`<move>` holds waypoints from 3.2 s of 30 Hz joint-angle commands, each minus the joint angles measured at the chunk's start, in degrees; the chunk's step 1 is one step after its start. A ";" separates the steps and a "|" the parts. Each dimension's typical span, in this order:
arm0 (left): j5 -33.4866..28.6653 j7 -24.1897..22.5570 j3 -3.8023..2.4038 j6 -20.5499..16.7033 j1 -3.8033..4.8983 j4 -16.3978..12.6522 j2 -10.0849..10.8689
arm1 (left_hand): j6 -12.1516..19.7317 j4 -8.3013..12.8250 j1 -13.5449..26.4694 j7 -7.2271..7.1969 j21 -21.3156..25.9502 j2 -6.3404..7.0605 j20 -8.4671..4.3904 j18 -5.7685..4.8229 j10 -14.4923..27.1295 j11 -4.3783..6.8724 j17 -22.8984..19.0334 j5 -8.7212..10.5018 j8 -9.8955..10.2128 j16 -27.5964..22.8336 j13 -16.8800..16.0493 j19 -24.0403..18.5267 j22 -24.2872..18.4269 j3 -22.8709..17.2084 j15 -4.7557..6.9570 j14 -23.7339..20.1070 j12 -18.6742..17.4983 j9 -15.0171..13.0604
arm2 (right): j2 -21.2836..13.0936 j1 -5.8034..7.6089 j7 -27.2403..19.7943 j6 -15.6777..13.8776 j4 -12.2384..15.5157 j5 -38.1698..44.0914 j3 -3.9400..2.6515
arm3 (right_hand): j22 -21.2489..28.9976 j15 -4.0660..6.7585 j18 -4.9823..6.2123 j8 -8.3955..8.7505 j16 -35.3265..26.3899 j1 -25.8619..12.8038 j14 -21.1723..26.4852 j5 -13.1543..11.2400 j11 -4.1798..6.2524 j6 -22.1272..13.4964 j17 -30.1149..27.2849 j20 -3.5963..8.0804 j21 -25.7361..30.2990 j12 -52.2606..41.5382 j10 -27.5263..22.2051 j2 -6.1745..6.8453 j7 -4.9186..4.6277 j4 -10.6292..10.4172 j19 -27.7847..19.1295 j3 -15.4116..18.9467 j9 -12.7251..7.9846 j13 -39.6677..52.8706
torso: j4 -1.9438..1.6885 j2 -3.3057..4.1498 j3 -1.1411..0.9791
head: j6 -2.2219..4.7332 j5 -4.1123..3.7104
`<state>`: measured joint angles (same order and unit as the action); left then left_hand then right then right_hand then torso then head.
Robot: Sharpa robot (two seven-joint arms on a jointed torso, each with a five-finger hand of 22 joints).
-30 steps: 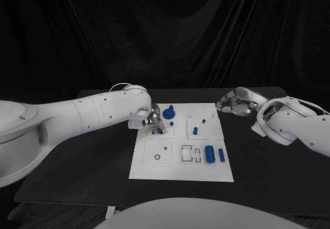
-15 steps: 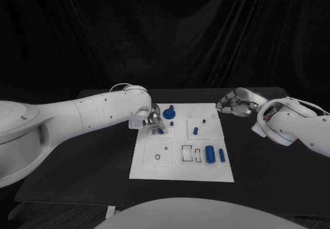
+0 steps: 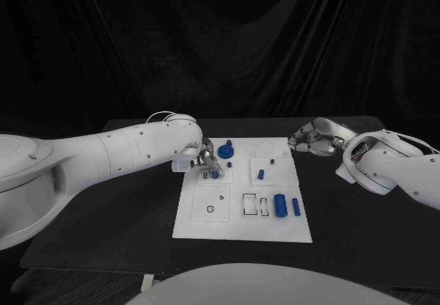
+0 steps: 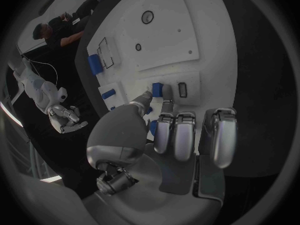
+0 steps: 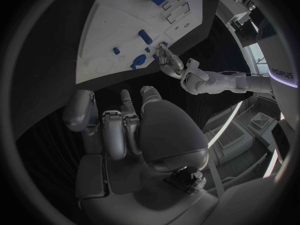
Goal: Assemble the parts on the task board
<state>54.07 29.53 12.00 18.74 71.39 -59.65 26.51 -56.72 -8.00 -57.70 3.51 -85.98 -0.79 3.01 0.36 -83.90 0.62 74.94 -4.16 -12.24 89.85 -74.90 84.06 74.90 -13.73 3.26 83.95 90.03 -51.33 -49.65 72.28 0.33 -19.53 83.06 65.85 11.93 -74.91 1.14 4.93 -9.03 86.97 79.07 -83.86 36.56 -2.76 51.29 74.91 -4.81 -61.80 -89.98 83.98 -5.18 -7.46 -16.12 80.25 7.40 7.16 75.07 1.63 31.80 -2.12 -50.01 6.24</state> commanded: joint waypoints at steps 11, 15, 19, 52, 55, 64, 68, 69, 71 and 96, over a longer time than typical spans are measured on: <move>-0.03 1.28 0.15 -0.09 -0.53 -0.32 0.12 | -0.23 -1.46 1.88 0.37 0.44 -0.38 0.61 0.83 -6.10 -0.52 15.06 0.73 0.10 0.15 -15.10 2.91 13.52 2.01 -0.45 6.05 -0.03 -0.13 | 0.03 -0.46 0.95 0.97 -0.15 0.28 -0.04 | -7.33 -0.09 0.80 0.26 -0.30 0.52 -4.94 0.33 -0.34 -0.05 11.21 -0.13 0.45 0.23 5.66 0.02 -0.36 0.04 -0.37 -0.27 -0.07 14.54 | 0.00 0.01 0.01 | 0.01 0.20; -0.03 1.35 0.15 -0.09 -0.53 -0.35 0.24 | -0.63 -1.50 1.83 0.22 0.49 -0.45 0.60 0.85 -6.10 -0.43 15.06 0.72 -0.31 0.15 -15.10 2.88 13.50 2.28 -0.41 6.05 -0.03 -0.53 | -0.01 -0.51 0.95 0.98 -0.15 0.28 -0.04 | -7.33 -0.09 0.80 0.26 -0.30 0.52 -4.94 0.33 -0.34 -0.05 11.21 -0.13 0.45 0.23 5.66 0.02 -0.36 0.04 -0.37 -0.27 -0.07 14.54 | -0.02 0.04 0.00 | 0.01 0.13; -0.03 1.37 0.15 -0.17 -0.53 -0.53 0.46 | -0.69 -1.52 1.84 0.19 0.49 -0.47 0.59 0.85 -6.10 -0.41 15.06 0.73 -0.42 0.15 -15.10 2.88 13.50 2.37 -0.39 6.05 -0.03 -0.65 | -0.06 -0.55 0.93 0.97 -0.14 0.28 -0.04 | -7.33 -0.09 0.80 0.26 -0.30 0.52 -4.94 0.33 -0.34 -0.05 11.21 -0.13 0.45 0.23 5.66 0.02 -0.36 0.04 -0.37 -0.27 -0.07 14.54 | -0.01 0.03 0.01 | 0.01 0.16; 12.65 -1.09 0.17 -13.50 -0.55 -12.90 7.87 | 1.55 -5.94 2.88 -0.19 0.91 -0.48 -0.07 0.95 -6.10 0.12 15.06 1.00 -3.15 0.15 -15.10 2.72 13.34 9.05 0.24 6.05 -0.03 -7.19 | -0.19 -0.90 0.86 1.22 -0.51 0.28 -0.04 | -7.27 -0.14 0.83 0.34 -0.35 0.47 -4.90 0.29 -0.38 -0.13 11.16 -0.17 0.68 0.35 5.49 0.29 -0.39 -0.01 -0.48 -0.27 -0.12 14.35 | 0.00 -0.09 -0.01 | 0.01 0.43; 12.71 -1.15 0.18 -13.49 -0.57 -13.28 8.08 | 1.55 -5.56 2.00 -0.15 0.92 -0.73 -0.01 0.95 -6.10 0.06 15.06 0.58 -2.94 0.15 -15.10 2.73 13.34 8.96 0.18 6.05 -0.03 -7.08 | -0.13 -0.92 0.89 1.30 -0.56 0.28 -0.04 | -7.27 -0.14 0.83 0.34 -0.35 0.47 -4.90 0.29 -0.38 -0.13 11.16 -0.17 0.68 0.35 5.49 0.29 -0.39 -0.01 -0.48 -0.27 -0.12 14.35 | 0.00 -0.05 -0.01 | 0.01 0.51; 12.77 -1.43 0.19 -13.39 -0.86 -14.21 8.52 | 0.96 -5.00 0.80 -0.26 0.88 -1.08 0.02 0.94 -6.10 0.12 15.06 -1.03 -2.82 0.15 -15.10 2.79 13.37 8.90 0.19 6.05 -0.03 -6.97 | -0.06 -0.96 0.93 1.40 -0.70 0.28 -0.04 | -7.24 -0.14 0.85 0.36 -0.38 0.47 -4.89 0.29 -0.37 -0.15 11.12 -0.18 0.79 0.45 5.35 0.31 -0.39 -0.04 -0.52 -0.30 -0.13 14.20 | -0.07 0.02 0.00 | 0.01 0.60; 12.77 -1.58 0.19 -13.34 -1.07 -14.34 8.55 | 0.86 -4.94 0.66 -0.28 0.96 -1.14 0.01 0.96 -6.10 0.14 15.06 -1.31 -2.81 0.15 -15.10 2.74 13.34 8.90 0.20 6.05 -0.03 -6.95 | -0.07 -0.96 0.94 1.41 -0.71 0.28 -0.04 | -7.24 -0.14 0.85 0.36 -0.38 0.47 -4.89 0.29 -0.37 -0.15 11.12 -0.18 0.79 0.45 5.35 0.31 -0.39 -0.04 -0.52 -0.30 -0.13 14.20 | -0.01 0.04 0.00 | 0.01 0.58; 12.77 -1.61 0.19 -13.34 -1.13 -14.39 8.56 | 0.86 -4.94 0.66 -0.28 0.96 -1.14 0.01 0.96 -6.10 0.14 15.06 -1.31 -2.81 0.15 -15.10 2.74 13.34 8.90 0.20 6.05 -0.03 -6.95 | -0.06 -0.96 0.94 1.40 -0.72 0.28 -0.04 | -7.24 -0.14 0.85 0.36 -0.38 0.47 -4.89 0.29 -0.37 -0.15 11.12 -0.18 0.79 0.45 5.35 0.31 -0.39 -0.04 -0.52 -0.30 -0.13 14.20 | -0.01 0.05 0.00 | 0.01 0.55; 12.77 -1.65 0.19 -13.29 -1.26 -14.52 8.57 | 0.85 -4.94 0.66 -0.28 0.93 -1.15 0.01 0.95 -6.10 0.14 15.06 -1.33 -2.81 0.15 -15.10 2.76 13.35 8.90 0.20 6.05 -0.03 -6.95 | -0.06 -0.97 0.94 1.41 -0.74 0.28 -0.04 | -7.24 -0.14 0.85 0.36 -0.38 0.47 -4.89 0.29 -0.37 -0.15 11.12 -0.18 0.79 0.45 5.35 0.31 -0.39 -0.04 -0.52 -0.30 -0.13 14.20 | 0.01 0.05 0.00 | 0.01 0.61; 12.77 -4.50 0.19 -14.85 -2.13 -13.95 7.89 | 0.71 -0.58 -5.58 -0.66 1.25 -1.87 -0.24 1.01 -6.10 0.47 15.06 -12.82 -0.97 0.15 -15.10 2.65 13.29 5.87 0.48 6.05 -0.03 -5.70 | -0.11 -1.14 0.76 1.31 -0.63 0.28 -0.04 | -7.23 -0.14 0.86 0.39 -0.42 0.52 -4.87 0.35 -0.37 -0.16 11.08 -0.19 0.87 0.54 5.23 0.28 -0.38 -0.05 -0.56 -0.44 -0.16 14.07 | 0.00 0.03 0.01 | 0.01 0.65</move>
<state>66.73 27.05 12.21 4.96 69.40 -73.58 34.51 -55.69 -8.93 -62.89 3.06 -85.07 -2.65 3.20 0.36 -83.85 0.68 74.91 -16.73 -13.59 89.85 -74.90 83.85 74.91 -7.74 3.27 83.95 90.03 -57.07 -49.74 71.28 0.43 -18.40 82.38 65.86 11.92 -74.91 1.14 4.93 -9.03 86.78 79.04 -83.86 36.56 -2.76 51.29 74.91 -5.03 -61.12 -89.60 83.98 -4.68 -7.46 -16.28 80.05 7.24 7.07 75.05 1.65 31.82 -2.13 -50.01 6.82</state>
